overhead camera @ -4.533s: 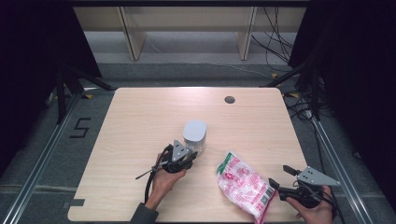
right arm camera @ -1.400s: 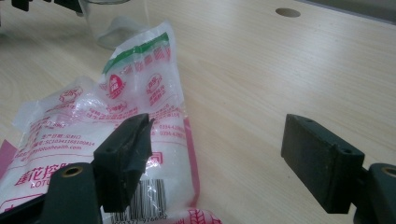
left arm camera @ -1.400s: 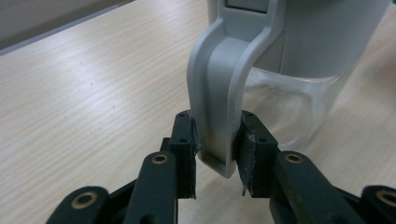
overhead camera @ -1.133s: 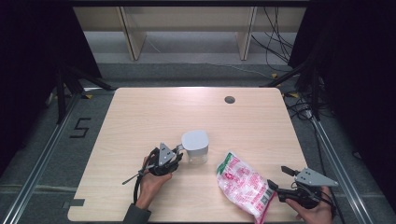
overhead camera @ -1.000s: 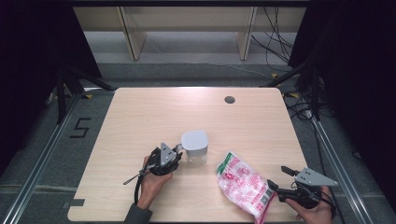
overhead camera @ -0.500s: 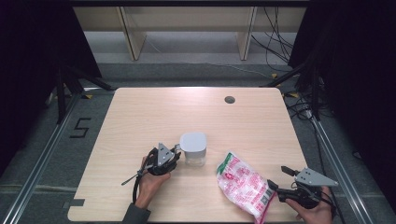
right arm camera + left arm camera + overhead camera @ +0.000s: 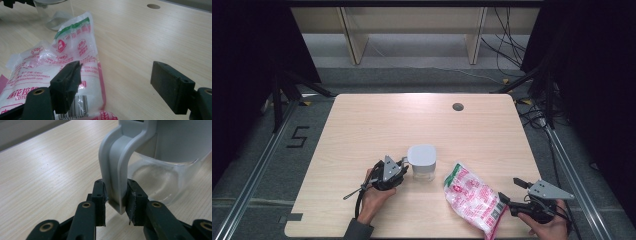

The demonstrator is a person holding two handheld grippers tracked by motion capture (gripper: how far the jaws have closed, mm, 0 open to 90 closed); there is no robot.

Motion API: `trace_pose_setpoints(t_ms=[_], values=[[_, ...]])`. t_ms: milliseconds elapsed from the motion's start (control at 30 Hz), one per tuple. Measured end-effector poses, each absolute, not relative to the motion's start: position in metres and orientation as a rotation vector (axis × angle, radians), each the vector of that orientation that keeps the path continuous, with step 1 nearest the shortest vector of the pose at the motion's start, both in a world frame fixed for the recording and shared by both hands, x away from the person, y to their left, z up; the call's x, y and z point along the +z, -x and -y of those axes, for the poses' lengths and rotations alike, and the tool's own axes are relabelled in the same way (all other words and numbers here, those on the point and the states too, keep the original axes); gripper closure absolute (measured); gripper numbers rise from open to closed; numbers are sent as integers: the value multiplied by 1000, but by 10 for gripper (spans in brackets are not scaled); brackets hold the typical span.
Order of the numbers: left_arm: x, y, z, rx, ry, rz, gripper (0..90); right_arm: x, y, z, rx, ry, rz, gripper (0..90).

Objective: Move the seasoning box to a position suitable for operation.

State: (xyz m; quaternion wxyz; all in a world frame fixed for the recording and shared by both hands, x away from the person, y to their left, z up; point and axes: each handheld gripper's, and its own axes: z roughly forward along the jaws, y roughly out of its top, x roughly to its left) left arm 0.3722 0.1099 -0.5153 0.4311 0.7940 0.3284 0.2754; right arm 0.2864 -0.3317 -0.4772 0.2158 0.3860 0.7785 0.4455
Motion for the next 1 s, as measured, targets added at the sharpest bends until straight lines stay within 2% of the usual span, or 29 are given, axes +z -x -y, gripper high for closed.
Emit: trace_pose_setpoints(t_ms=[600,667,800,1000], values=[[-513,-369,-107,626,-1988,-824,696,-478,-287,334,1250,-1084,-2150,251],[-513,-369,-109,616,-1967,-837,649,-478,-289,336,1239,-1053,-2150,251],[-508,-368,-118,605,-1932,-867,492,-479,-289,337,1242,-1067,-2153,251],[-497,-359,-125,559,-1921,-898,361,-480,-289,338,1256,-1081,-2143,251]])
